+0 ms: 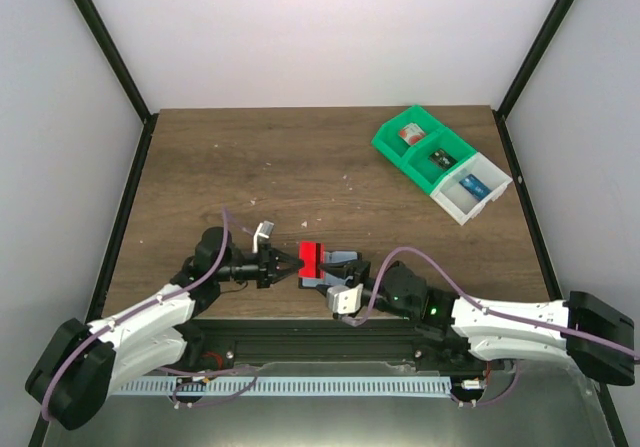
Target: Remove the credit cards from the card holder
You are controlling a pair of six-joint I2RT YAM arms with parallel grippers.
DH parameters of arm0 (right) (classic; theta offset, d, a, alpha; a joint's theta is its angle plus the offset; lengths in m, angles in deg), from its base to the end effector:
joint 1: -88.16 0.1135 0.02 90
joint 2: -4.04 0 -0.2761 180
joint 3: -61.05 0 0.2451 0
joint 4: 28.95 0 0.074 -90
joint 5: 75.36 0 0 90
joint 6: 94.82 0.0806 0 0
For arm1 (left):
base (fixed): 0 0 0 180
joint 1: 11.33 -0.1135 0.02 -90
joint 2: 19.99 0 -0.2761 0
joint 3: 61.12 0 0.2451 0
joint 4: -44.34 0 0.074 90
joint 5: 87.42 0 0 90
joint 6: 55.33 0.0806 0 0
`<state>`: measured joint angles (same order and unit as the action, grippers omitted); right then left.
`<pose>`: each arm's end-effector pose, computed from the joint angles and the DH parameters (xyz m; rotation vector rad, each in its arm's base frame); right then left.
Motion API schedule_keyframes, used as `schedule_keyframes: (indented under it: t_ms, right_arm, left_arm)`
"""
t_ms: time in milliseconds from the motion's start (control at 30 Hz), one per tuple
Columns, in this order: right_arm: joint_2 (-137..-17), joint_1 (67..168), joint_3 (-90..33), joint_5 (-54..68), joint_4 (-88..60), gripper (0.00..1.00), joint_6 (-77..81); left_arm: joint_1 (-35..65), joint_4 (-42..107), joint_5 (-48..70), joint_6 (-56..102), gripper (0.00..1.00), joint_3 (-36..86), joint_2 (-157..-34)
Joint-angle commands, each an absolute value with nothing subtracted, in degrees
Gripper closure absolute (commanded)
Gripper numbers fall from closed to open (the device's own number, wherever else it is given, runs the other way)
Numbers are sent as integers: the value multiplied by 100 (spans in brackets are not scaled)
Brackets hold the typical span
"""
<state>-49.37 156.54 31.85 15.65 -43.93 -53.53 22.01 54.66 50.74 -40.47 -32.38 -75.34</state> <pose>0.0866 0.2147 0.2099 -1.4755 0.9179 0.2374 0.1381 -0.1627 0.1950 -0.0971 2.3370 -1.9283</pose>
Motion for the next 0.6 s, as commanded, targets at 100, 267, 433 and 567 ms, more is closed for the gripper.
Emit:
schedule_keyframes:
  t_ms: [100, 267, 433, 567]
  right_arm:
    - [-5118, 15852, 3045, 1900, -4402, 51, -5781]
    - [-5249, 15935, 3087, 2243, -4860, 58, -6072]
    - [-5387, 16008, 3191, 2524, -5411, 67, -6364]
    - [-5433, 16102, 3252, 2518, -5719, 88, -6483]
  left_arm:
    - [2169, 5862, 4991, -4479, 100, -3397, -7391]
    - [2167, 5869, 5020, -4589, 100, -3476, -7304]
    - [2172, 6201, 5086, -4896, 100, -3678, -7263]
    - [2168, 6268, 5140, -4995, 100, -3720, -7278]
